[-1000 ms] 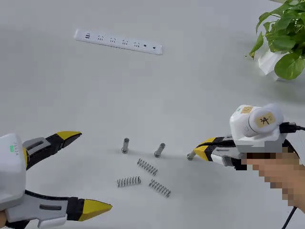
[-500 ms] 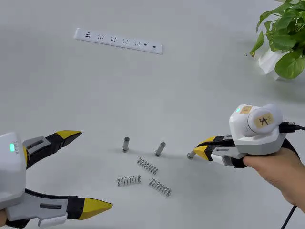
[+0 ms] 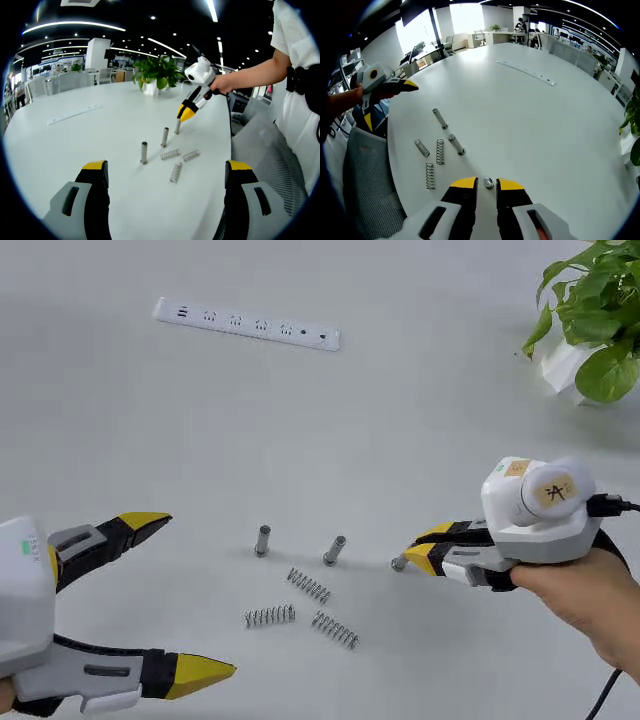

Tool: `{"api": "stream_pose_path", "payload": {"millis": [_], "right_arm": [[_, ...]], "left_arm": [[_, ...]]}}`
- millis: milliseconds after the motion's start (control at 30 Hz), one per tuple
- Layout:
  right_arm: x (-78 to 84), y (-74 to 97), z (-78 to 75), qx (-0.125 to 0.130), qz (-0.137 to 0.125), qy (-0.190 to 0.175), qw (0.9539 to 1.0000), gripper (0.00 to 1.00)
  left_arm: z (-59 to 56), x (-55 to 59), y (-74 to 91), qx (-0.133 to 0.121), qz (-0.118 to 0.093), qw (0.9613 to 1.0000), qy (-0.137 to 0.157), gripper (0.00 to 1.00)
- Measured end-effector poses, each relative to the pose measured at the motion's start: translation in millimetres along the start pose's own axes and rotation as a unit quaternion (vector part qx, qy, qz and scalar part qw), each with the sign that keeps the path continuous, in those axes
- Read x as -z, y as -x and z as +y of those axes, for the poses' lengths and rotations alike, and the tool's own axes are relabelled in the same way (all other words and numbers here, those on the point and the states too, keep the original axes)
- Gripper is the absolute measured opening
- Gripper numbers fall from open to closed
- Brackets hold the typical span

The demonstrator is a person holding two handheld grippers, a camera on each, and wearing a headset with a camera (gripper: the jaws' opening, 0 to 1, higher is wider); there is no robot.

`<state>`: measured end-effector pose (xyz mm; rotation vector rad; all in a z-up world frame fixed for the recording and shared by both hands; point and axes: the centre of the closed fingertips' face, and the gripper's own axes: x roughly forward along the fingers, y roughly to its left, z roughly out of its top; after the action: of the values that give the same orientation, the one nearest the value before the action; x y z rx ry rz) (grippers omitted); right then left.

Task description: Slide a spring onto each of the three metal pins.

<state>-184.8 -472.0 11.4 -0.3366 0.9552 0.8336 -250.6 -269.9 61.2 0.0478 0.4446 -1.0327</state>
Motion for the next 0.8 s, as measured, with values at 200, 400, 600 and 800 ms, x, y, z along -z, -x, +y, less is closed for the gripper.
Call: {"api": "stream_pose_path", "payload": {"millis": [200,400,600,800], "right_arm": [[-0.9,3.3,0.9,0.001,-0.005,0.002,1.0,0.17],[-0.9,9.6,1.8,0.0,-0.012,0.006,0.9999,0.25],[1.1,20.1,3.1,-0.007,-0.022,0.009,0.9997,0.36],[5.4,29.9,3.7,-0.01,-0.029,0.012,0.9995,0.43]], "left_arm": [[-0.7,0.8,0.0,0.0,0.002,1.0,-0.001,0.96],[-1.5,1.3,-0.1,0.001,0.004,1.0,-0.002,0.96],[-1.6,0.7,0.0,0.001,0.007,1.0,-0.007,0.96],[-2.5,-0.7,0.8,-0.001,0.009,0.9999,-0.014,0.96]]}}
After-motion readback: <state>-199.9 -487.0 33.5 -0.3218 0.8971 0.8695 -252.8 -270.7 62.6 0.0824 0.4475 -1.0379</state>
